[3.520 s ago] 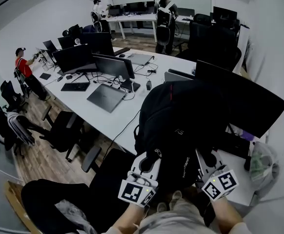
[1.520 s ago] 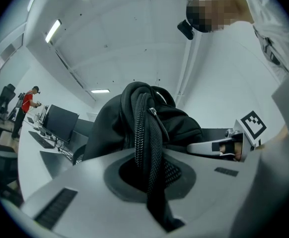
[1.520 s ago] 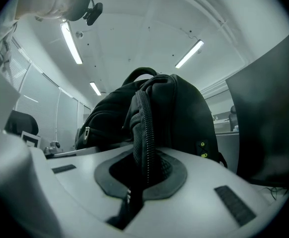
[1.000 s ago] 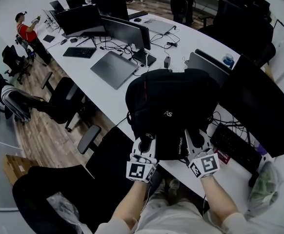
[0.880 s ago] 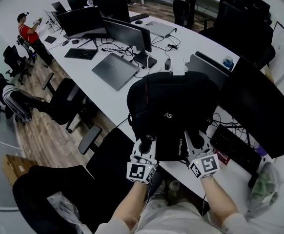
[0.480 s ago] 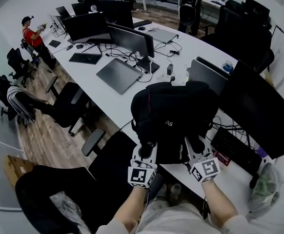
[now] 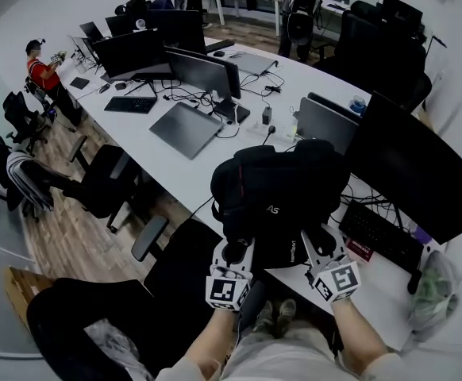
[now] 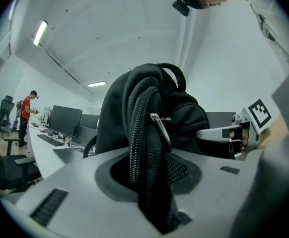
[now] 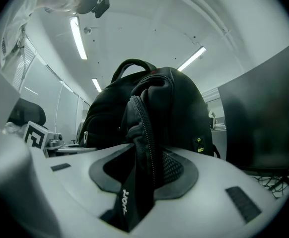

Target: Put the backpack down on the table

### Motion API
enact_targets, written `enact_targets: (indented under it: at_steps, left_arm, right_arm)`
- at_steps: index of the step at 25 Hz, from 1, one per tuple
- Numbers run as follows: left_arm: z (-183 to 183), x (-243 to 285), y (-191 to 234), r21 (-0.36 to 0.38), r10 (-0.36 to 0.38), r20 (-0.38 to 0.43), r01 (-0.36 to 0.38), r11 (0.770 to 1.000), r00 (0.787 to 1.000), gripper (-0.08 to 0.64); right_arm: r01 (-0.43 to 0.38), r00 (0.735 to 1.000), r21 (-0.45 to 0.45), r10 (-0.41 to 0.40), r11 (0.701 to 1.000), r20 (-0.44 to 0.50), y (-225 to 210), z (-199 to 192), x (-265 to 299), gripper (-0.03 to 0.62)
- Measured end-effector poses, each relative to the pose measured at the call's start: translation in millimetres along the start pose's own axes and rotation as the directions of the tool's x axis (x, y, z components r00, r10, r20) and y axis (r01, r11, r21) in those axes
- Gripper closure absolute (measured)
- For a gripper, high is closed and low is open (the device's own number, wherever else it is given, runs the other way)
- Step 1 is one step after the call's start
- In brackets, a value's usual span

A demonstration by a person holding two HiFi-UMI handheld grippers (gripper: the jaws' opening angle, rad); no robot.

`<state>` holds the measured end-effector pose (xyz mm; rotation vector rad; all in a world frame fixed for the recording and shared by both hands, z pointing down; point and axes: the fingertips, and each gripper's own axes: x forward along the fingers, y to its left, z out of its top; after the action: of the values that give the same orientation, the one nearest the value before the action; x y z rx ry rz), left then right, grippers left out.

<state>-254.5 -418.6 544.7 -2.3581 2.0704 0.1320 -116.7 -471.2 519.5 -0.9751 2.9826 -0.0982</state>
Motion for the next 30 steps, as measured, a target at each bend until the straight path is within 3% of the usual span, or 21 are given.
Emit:
enact_targets:
  at_steps: [10, 14, 19, 25, 30]
  left_arm:
    - [2, -12, -5, 0.014, -0.022, 0.020, 0.022, 1.000, 1.000, 0.425]
    - [7, -27, -4, 0.048, 0.047, 0.030, -0.049, 0.998, 0.998, 0.422]
    - [1, -49, -8, -0.043, 0.100, 0.040, -0.098, 0.994, 0.994, 0.413]
    - [7, -89, -14, -0.036, 0.174, 0.052, -0.173, 0.984, 0.983, 0.408]
    - [15, -143, -45, -0.023, 0.203, 0.054, -0.202, 0.979, 0.978, 0.410]
  right_arm:
    - [0.050, 0.999, -0.034, -0.050, 0.998, 0.005, 1, 5, -30, 0.466]
    - [0.055, 0.998, -0.027, -0.055, 0.998, 0.017, 2, 3, -45, 0.466]
    - [0.071, 0.997, 0.007, -0.071, 0.997, 0.016, 1, 0, -72, 0.466]
    - [0.068, 0.997, 0.004, -0.068, 0.998, 0.044, 10, 9, -114, 0.466]
    - [0.067, 0.996, 0.016, -0.068, 0.998, 0.055, 25, 11, -159, 0.466]
